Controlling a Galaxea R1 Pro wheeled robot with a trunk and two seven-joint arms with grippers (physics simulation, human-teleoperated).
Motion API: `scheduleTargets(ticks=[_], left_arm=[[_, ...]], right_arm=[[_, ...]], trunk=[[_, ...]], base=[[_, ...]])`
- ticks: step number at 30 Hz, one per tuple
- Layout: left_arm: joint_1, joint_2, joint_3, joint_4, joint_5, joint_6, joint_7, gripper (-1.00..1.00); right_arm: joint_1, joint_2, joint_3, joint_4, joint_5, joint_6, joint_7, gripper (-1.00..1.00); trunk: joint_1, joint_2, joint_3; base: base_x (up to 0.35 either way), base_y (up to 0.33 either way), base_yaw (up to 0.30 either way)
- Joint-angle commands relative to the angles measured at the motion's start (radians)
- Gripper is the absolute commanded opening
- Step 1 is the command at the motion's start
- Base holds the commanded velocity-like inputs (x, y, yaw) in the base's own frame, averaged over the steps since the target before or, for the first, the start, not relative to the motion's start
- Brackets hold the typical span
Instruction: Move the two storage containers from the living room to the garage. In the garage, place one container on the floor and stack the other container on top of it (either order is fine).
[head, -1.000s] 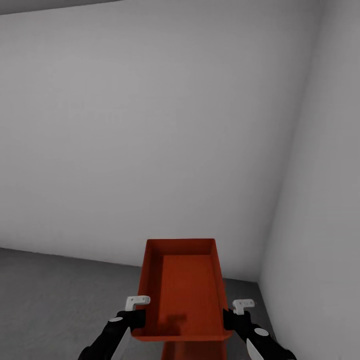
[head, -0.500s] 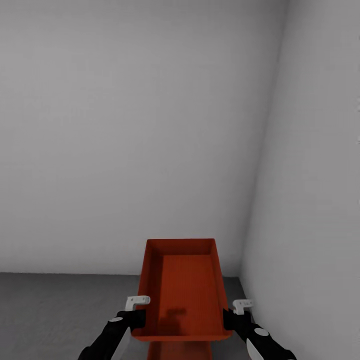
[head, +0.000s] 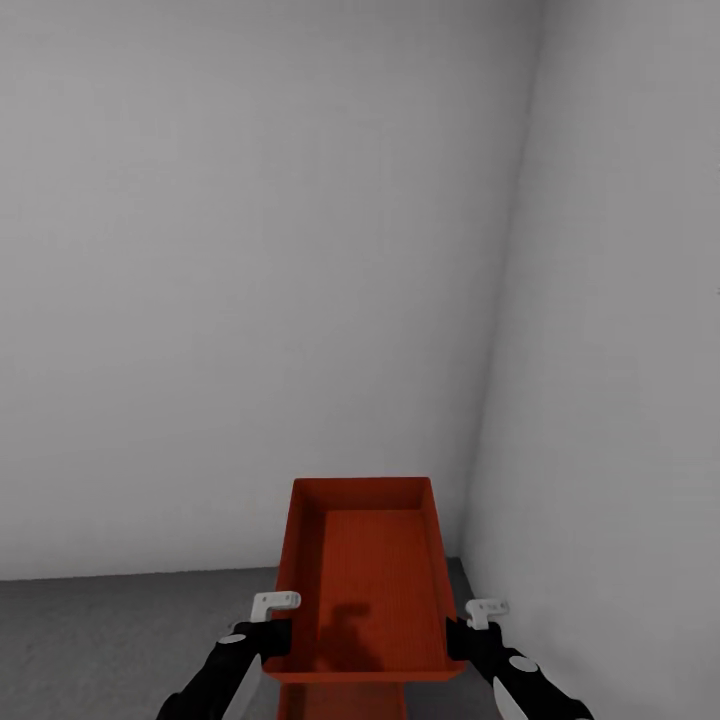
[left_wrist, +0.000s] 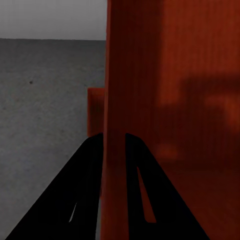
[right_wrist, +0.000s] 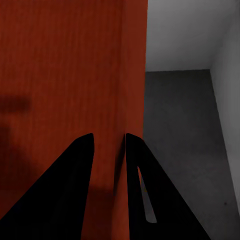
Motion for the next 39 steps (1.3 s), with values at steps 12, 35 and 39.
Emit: scheduleTargets(ticks=[12, 35, 39], left_arm=[[-0.001, 0.020, -0.003, -0.004, 0.004, 0.005, 0.003, -1.00], [-0.001, 0.020, -0.003, -0.004, 0.003, 0.005, 0.003, -1.00], [-0.001, 0.020, -0.003, -0.004, 0.003, 0.005, 0.003, -1.00]], right_arm=[[0.000, -0.006, 0.014, 0.004, 0.000, -0.003, 0.012, -1.00], [0.000, -0.006, 0.013, 0.004, 0.000, -0.004, 0.001, -1.00], [0.000, -0.006, 0.013, 0.004, 0.000, -0.005, 0.002, -1.00]], trunk=[[0.000, -0.001, 0.000], [0.000, -0.001, 0.000], [0.000, -0.001, -0.001]], base=[[0.000, 0.039, 0.127], [0.000, 0.000, 0.007], [0.042, 0.000, 0.000]])
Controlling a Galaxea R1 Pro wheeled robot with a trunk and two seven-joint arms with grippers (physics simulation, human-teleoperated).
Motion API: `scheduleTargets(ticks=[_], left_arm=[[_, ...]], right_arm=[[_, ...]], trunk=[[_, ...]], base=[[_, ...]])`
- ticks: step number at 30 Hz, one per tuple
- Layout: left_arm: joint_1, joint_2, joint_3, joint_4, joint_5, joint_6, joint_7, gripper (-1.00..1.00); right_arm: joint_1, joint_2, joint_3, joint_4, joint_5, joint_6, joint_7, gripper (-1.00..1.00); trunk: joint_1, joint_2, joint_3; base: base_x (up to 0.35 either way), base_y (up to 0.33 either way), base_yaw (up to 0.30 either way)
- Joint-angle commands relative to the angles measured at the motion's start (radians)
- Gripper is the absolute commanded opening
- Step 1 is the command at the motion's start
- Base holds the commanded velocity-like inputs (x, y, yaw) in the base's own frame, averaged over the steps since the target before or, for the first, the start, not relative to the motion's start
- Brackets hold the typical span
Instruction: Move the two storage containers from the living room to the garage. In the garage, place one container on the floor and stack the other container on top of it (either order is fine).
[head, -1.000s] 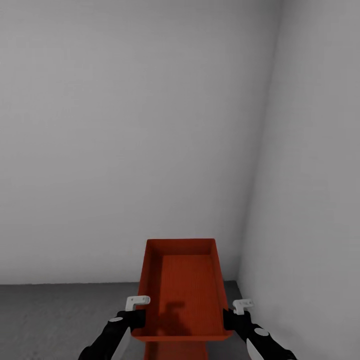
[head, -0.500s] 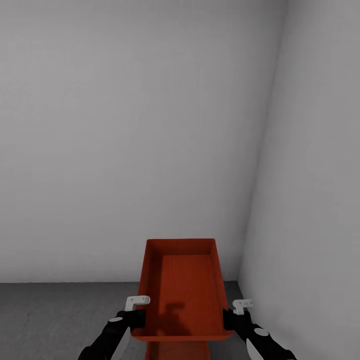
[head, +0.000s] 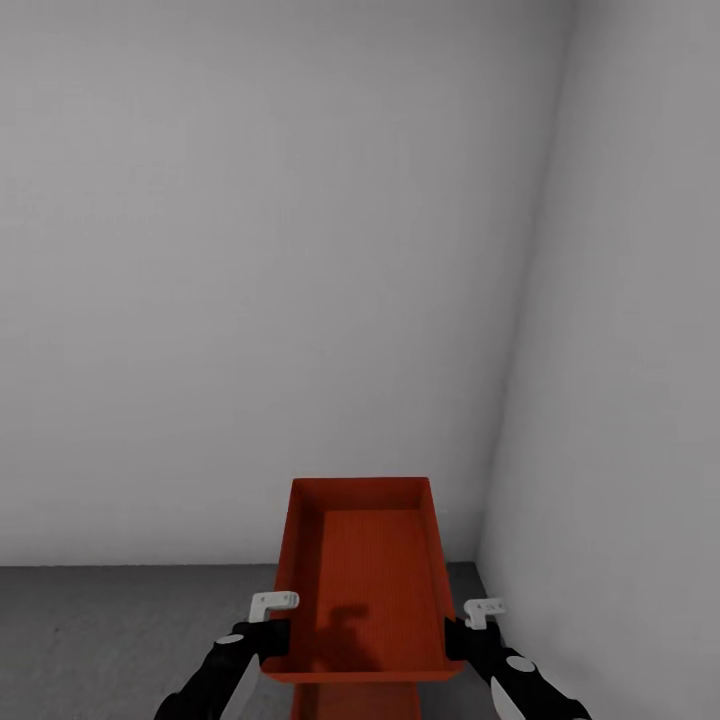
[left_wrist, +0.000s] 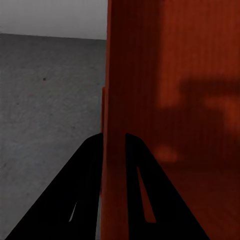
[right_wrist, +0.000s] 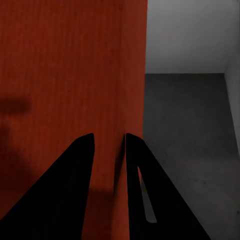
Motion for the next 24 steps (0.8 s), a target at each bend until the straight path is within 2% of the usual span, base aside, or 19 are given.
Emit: scheduleTargets(ticks=[1, 18, 24], left_arm=[[-0.001, 0.014, 0.001, -0.005, -0.005, 0.006, 0.004, -1.00], [-0.001, 0.014, 0.001, -0.005, -0.005, 0.006, 0.004, -1.00], [-0.001, 0.014, 0.001, -0.004, -0.005, 0.006, 0.005, -1.00]], right_arm=[[0.000, -0.012, 0.008, 0.004, 0.000, -0.003, 0.011, -1.00], [0.000, -0.012, 0.008, 0.004, -0.001, -0.003, 0.018, -1.00], [0.000, -0.013, 0.008, 0.004, -0.001, -0.003, 0.019, -1.00]], trunk=[[0.001, -0.001, -0.001], [0.001, -0.001, -0.009], [0.001, -0.001, -0.009]], base=[[0.093, 0.000, 0.018], [0.014, 0.000, 0.036], [0.228, 0.000, 0.000]])
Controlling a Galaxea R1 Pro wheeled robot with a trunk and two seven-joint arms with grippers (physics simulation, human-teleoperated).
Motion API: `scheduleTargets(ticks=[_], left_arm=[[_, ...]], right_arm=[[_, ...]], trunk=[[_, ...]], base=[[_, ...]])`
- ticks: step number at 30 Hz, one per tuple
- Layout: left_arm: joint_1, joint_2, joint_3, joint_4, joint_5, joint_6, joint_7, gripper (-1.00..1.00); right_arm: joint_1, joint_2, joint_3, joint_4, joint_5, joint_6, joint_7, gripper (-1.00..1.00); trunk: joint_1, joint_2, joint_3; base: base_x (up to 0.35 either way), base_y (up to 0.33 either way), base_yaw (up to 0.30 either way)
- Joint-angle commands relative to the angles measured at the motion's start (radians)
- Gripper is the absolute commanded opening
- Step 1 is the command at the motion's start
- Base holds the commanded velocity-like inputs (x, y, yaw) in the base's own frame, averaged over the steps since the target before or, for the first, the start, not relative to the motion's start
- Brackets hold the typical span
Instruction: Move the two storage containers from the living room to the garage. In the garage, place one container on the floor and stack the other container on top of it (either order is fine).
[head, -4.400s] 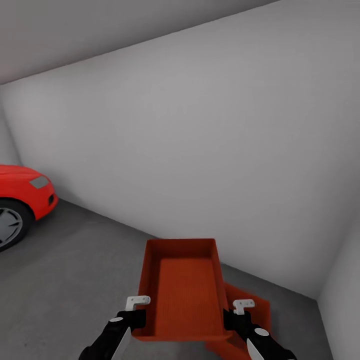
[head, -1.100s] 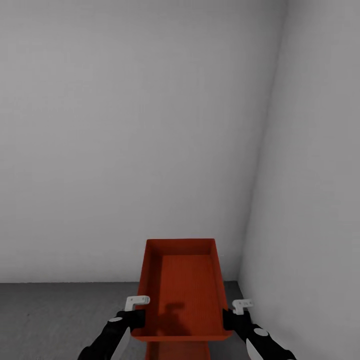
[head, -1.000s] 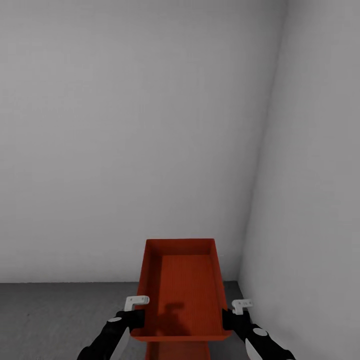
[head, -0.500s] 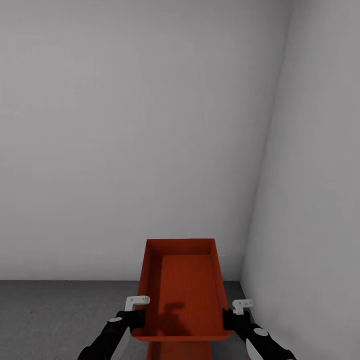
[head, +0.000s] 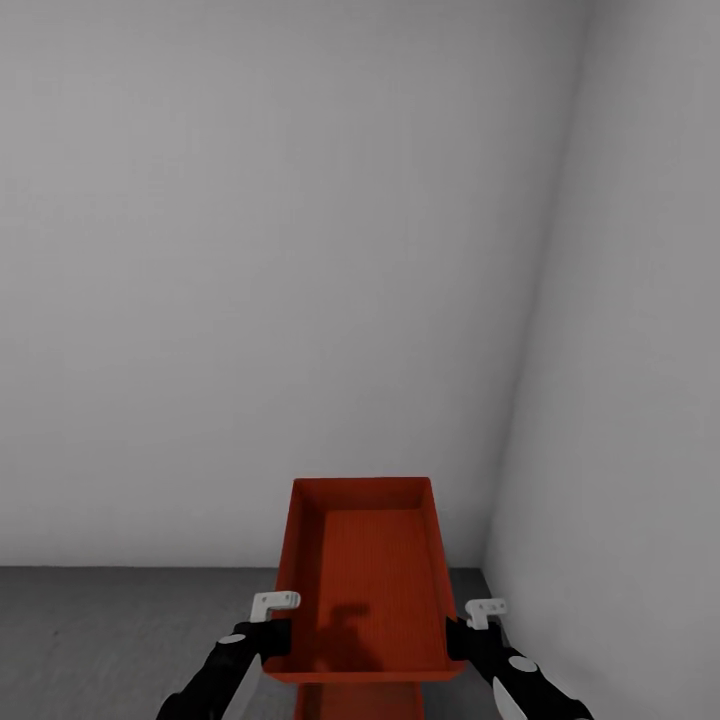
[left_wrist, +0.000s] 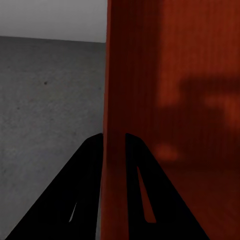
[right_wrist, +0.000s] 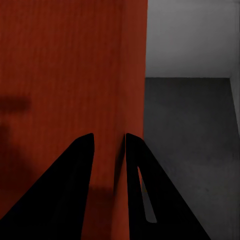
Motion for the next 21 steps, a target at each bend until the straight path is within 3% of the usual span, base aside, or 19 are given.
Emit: scheduleTargets(ticks=[1, 11, 21], left_arm=[[-0.001, 0.020, -0.002, -0.004, 0.001, 0.005, 0.003, -1.00], [-0.001, 0.020, -0.002, -0.004, 0.001, 0.005, 0.003, -1.00], [-0.001, 0.018, -0.002, -0.004, 0.002, 0.005, 0.003, -1.00]], right_arm=[[0.000, -0.007, 0.012, 0.004, -0.001, -0.003, 0.012, -1.00], [0.000, -0.007, 0.012, 0.004, -0.001, -0.003, 0.012, -1.00], [0.000, -0.007, 0.012, 0.004, -0.001, -0.003, 0.011, -1.00]], trunk=[[0.001, -0.001, 0.000], [0.001, -0.001, 0.000], [0.001, -0.001, 0.000]], base=[[0.302, 0.000, 0.000], [0.305, 0.000, 0.000], [0.050, 0.000, 0.000]])
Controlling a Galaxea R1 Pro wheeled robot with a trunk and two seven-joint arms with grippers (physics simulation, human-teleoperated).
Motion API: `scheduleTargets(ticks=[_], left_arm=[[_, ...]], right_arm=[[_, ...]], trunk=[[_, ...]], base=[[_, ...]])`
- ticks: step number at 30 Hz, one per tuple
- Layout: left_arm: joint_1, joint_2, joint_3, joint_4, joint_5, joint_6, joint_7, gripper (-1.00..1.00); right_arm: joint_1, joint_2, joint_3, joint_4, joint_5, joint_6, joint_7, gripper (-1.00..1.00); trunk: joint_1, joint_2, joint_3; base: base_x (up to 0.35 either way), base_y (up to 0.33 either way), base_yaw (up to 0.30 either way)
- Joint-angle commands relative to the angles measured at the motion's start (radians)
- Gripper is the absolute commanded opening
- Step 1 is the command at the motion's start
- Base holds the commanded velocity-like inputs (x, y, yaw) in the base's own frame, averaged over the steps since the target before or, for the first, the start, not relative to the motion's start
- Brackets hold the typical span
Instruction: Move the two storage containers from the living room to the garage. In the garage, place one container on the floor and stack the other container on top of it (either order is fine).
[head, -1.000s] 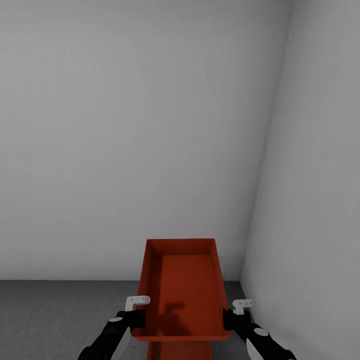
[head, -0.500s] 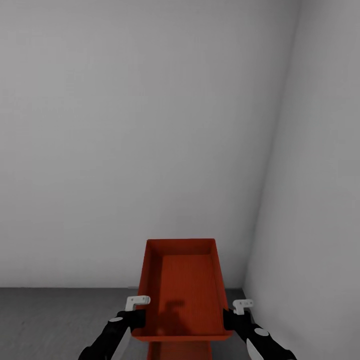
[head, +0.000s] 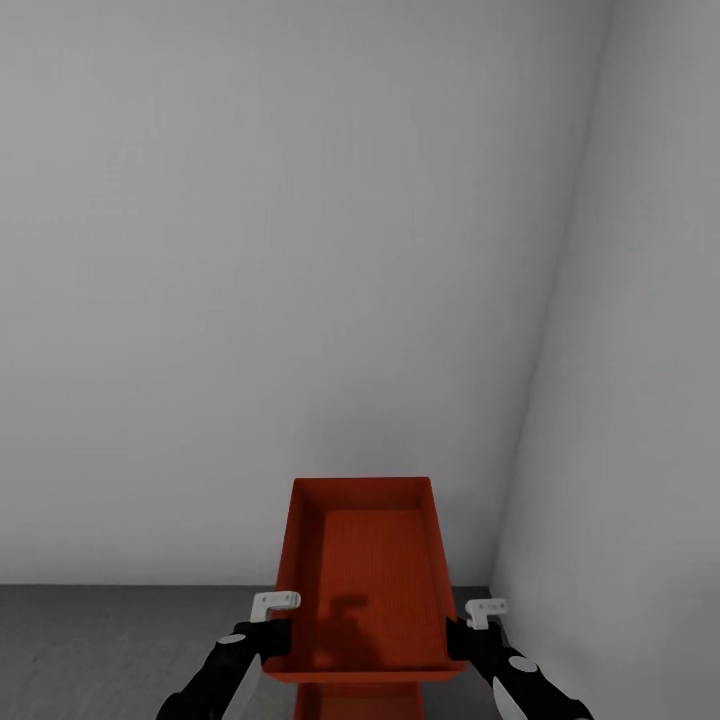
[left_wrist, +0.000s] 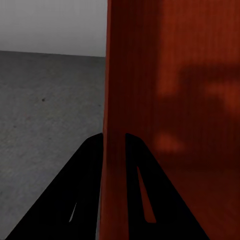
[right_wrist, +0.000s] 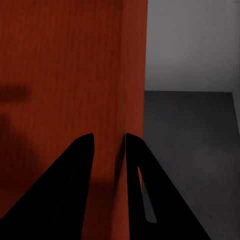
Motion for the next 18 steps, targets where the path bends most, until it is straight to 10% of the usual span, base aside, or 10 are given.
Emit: scheduleTargets(ticks=[1, 18], left_arm=[[-0.001, 0.018, -0.001, -0.004, 0.001, 0.005, 0.003, -1.00], [-0.001, 0.018, -0.002, -0.004, 0.001, 0.005, 0.003, -1.00]], right_arm=[[0.000, -0.007, 0.011, 0.004, -0.001, -0.003, 0.012, -1.00], [0.000, -0.007, 0.011, 0.004, -0.001, -0.002, 0.011, -1.00]], trunk=[[0.000, -0.001, 0.000], [0.000, -0.001, -0.018]], base=[[0.003, 0.000, 0.000], [0.000, 0.000, 0.000]])
